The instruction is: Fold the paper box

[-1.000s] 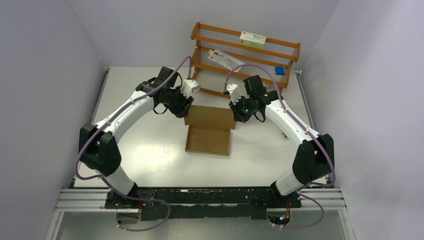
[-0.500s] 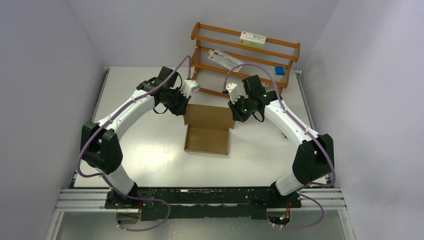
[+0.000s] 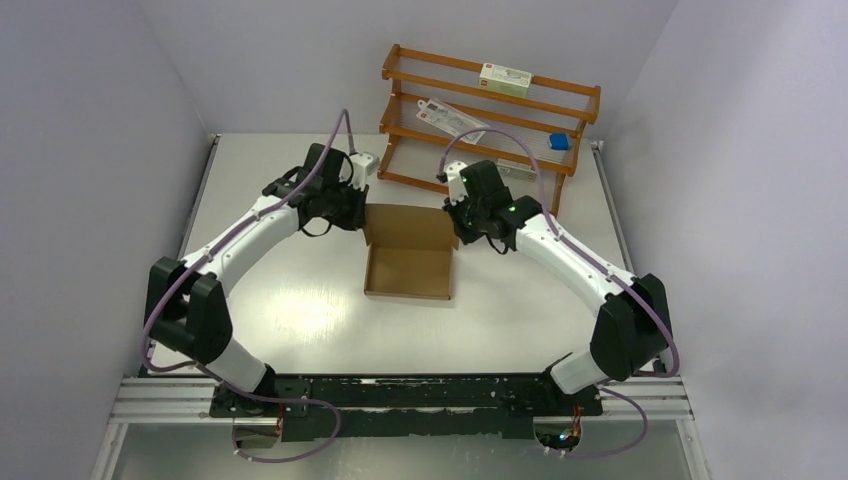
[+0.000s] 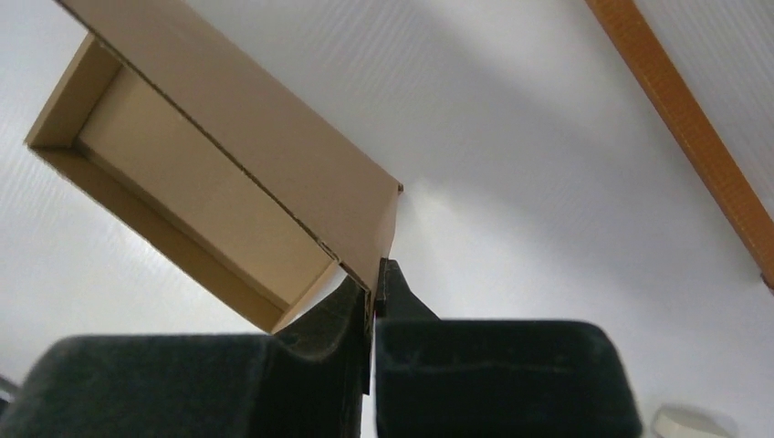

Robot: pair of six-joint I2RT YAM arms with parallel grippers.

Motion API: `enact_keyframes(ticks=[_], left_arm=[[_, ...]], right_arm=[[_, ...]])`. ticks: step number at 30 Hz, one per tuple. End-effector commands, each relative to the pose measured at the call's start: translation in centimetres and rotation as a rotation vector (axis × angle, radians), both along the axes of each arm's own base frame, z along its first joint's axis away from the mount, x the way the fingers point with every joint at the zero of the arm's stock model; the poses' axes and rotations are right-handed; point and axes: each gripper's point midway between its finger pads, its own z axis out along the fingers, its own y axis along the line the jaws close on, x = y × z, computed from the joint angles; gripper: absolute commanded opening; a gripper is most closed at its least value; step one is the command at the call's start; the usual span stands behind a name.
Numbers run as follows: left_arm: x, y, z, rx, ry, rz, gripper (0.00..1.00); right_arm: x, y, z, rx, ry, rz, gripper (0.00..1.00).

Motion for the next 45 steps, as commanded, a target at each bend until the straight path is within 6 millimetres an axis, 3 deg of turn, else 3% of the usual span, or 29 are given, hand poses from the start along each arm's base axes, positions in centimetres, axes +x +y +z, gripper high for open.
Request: enact_keyframes(ticks=[1, 14, 18, 30, 34, 45], left_arm=[[1.0, -2.6, 3.4, -0.197, -0.082, 0.072, 0.05], [0.5, -2.7, 3.0, -0.295, -0.096, 0.151, 0.06], [0.4, -2.5, 3.1, -0.329, -0.115, 0.185, 0.06], [-1.2, -2.3, 1.6, -0.383, -0.105, 0.228, 0.08], [-2.3, -2.5, 1.0, -0.370, -0.101, 0.228, 0.08], [-4.8, -1.3, -2.1, -0.362, -0.074, 0.275, 0.08]], right_arm=[[1.3, 3.5, 2.5, 0.156, -0.119, -0.127, 0.00], [2.8, 5.7, 3.1, 0.370, -0.180, -0.449, 0.00], [2.3, 6.7, 2.7, 0.407, -0.188, -0.470, 0.00], [-0.1, 4.9, -1.6, 0.368, -0.187, -0.507, 0.00], [-1.0, 4.7, -2.1, 0.387, -0.192, -0.516, 0.00], [-2.5, 5.3, -3.7, 0.370, -0.200, -0.515, 0.00]])
